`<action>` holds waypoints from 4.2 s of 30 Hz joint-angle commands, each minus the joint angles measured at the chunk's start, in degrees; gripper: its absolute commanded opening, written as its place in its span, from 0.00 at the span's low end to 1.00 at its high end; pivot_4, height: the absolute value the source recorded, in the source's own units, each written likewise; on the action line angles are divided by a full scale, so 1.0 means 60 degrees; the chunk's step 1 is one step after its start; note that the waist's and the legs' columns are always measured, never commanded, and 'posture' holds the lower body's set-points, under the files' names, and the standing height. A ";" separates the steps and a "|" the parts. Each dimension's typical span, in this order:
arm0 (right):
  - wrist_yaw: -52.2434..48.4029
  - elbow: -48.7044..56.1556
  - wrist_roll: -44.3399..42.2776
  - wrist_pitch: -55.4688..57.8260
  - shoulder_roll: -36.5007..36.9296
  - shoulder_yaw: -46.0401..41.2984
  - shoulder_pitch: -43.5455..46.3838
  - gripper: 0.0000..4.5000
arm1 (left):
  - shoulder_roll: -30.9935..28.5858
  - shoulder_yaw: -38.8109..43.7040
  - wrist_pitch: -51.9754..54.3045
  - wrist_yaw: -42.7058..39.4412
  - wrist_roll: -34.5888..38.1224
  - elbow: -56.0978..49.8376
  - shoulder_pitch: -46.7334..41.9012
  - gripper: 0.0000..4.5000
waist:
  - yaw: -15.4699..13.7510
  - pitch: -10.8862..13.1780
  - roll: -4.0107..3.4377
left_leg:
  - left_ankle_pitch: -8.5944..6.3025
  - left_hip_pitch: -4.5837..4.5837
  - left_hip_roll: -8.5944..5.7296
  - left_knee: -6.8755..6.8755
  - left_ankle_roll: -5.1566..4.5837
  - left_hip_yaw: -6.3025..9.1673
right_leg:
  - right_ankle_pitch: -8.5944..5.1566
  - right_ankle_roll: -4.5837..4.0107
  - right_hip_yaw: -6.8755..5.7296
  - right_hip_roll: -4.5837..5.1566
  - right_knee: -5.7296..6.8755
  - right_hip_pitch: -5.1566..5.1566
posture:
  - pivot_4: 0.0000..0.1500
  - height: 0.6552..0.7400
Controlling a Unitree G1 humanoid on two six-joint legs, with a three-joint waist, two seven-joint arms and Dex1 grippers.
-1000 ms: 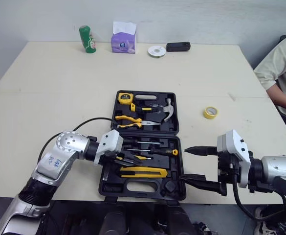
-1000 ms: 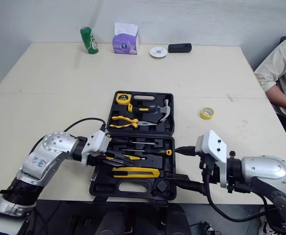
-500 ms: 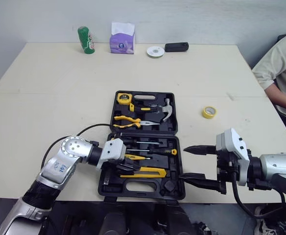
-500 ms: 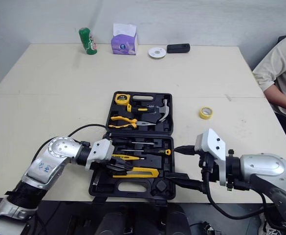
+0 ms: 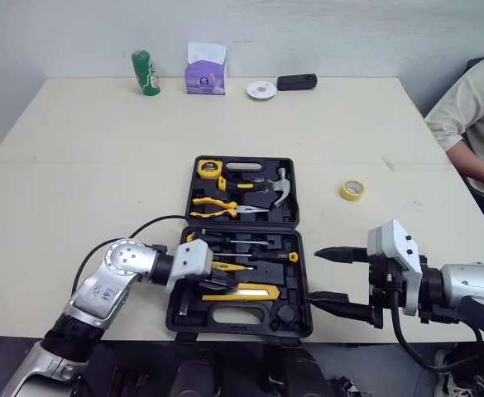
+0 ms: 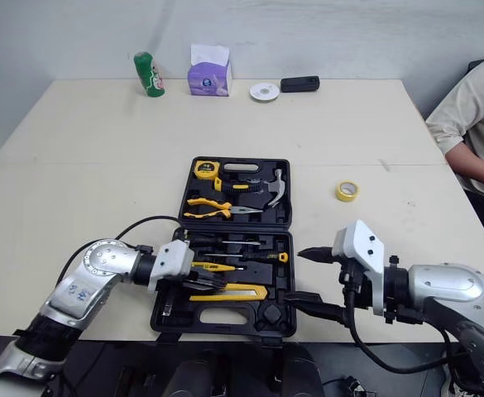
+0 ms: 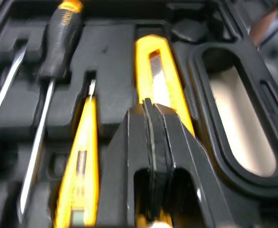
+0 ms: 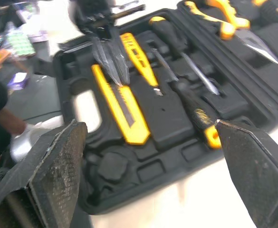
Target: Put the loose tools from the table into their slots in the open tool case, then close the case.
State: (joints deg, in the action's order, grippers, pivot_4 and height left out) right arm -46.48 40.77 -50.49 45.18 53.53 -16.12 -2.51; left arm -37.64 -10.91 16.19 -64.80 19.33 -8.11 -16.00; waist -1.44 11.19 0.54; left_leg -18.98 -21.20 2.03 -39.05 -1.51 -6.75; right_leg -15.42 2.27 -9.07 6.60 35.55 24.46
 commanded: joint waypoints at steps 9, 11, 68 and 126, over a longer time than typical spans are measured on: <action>0.0494 -0.3791 0.2041 -0.1912 -0.0716 -0.2334 -0.0577 1.00 | 0.0598 0.5534 0.2323 0.4663 0.1777 -0.0355 0.1233 1.00 | 0.0013 0.0017 0.0027 | 0.0026 0.0002 -0.0003 0.0005 0.0047 -0.0018 | 0.0002 0.0003 0.0000 0.0001 0.0002 0.0001 | 1.00 0.83; 0.0209 -0.4779 0.2437 -0.2324 -0.0508 -0.2874 -0.0853 1.00 | 0.0369 0.6162 0.1926 0.5129 0.1282 0.0001 0.1753 1.00 | 0.0001 0.0017 0.0027 | 0.0025 0.0002 -0.0003 0.0008 0.0047 -0.0027 | 0.0002 0.0003 0.0000 0.0000 -0.0002 0.0005 | 1.00 0.83; -0.3760 -1.8281 1.1398 -0.8096 -0.2414 0.6550 1.2454 0.47 | 0.0576 0.1600 0.2630 0.1575 0.2193 -0.0822 -0.3927 1.00 | 0.0392 0.0070 -0.0025 | 0.0086 -0.0015 -0.0003 -0.0009 0.0093 -0.0057 | 0.0010 -0.0006 0.0010 -0.0011 0.0071 0.0036 | 1.00 0.83; -0.4497 -0.0770 0.3751 -0.2676 -0.0515 0.4493 0.3390 0.70 | -0.1718 0.0574 0.2229 -0.0192 0.1665 -0.4146 0.0562 1.00 | 0.0009 0.0074 -0.0009 | 0.0036 -0.0008 0.0007 -0.0007 0.0084 -0.0011 | 0.0007 -0.0029 -0.0008 -0.0008 0.0010 0.0020 | 1.00 0.83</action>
State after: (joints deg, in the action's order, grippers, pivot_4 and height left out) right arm -73.69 36.21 -26.92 30.26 50.91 12.48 18.44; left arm -47.67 -7.97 29.57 -66.01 28.05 -30.75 -12.35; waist -1.39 11.63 0.48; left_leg -18.76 -21.25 2.07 -39.09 -1.00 -6.81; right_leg -15.38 2.09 -9.12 6.55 35.61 24.58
